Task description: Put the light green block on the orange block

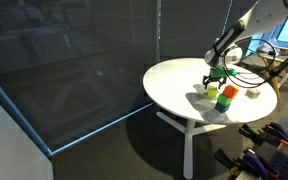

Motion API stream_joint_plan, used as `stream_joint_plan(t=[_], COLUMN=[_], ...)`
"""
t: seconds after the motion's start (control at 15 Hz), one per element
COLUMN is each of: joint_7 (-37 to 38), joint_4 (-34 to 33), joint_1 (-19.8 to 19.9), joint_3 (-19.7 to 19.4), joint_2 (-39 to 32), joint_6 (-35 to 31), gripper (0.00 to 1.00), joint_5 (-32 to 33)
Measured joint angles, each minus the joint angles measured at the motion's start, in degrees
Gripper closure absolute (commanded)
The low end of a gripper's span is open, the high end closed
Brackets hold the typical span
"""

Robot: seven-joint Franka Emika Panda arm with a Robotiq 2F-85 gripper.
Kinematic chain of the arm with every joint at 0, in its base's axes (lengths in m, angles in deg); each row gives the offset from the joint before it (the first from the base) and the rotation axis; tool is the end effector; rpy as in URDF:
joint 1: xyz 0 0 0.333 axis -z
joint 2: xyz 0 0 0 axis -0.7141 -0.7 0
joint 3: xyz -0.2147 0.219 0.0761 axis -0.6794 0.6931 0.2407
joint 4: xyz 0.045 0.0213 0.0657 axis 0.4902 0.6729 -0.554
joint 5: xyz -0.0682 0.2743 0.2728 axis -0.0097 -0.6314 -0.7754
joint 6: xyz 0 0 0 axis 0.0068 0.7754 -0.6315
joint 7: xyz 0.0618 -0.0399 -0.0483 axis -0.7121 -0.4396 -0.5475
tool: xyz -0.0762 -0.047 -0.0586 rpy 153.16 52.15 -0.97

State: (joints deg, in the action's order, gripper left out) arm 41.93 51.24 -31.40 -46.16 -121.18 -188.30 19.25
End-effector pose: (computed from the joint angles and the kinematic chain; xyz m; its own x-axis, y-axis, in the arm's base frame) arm 0.5760 -0.2708 0.1094 0.7319 -0.6797 -0.0479 -0.6772 -0.7334 0.0594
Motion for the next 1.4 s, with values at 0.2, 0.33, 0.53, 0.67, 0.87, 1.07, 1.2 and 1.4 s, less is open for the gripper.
stream_joint_plan(t=[0.2, 0.33, 0.53, 0.67, 0.87, 1.07, 1.2, 1.4], joint_7=[0.00, 0.01, 0.00, 0.00, 0.00, 0.00, 0.00, 0.00], joint_4=[-0.33, -0.56, -1.36, -2.23, -3.54, -4.61, -5.04, -5.65], joint_1=[0.00, 0.00, -0.19, -0.58, -1.27, -1.53, -1.53, -1.53], joint_3=[-0.07, -0.22, -0.82, -1.50, -2.45, -2.79, -2.80, -2.79], joint_2=[-0.47, -0.58, -0.58, -0.55, -0.25, 0.16, 0.49, 1.04], joint_6=[0.01, 0.29, 3.74, 7.45, 11.40, 12.84, 12.89, 12.79], gripper=[0.59, 0.67, 0.69, 0.69, 0.69, 0.69, 0.69, 0.69], joint_5=[0.00, 0.00, 0.77, 2.13, 4.07, 5.35, 5.51, 5.51])
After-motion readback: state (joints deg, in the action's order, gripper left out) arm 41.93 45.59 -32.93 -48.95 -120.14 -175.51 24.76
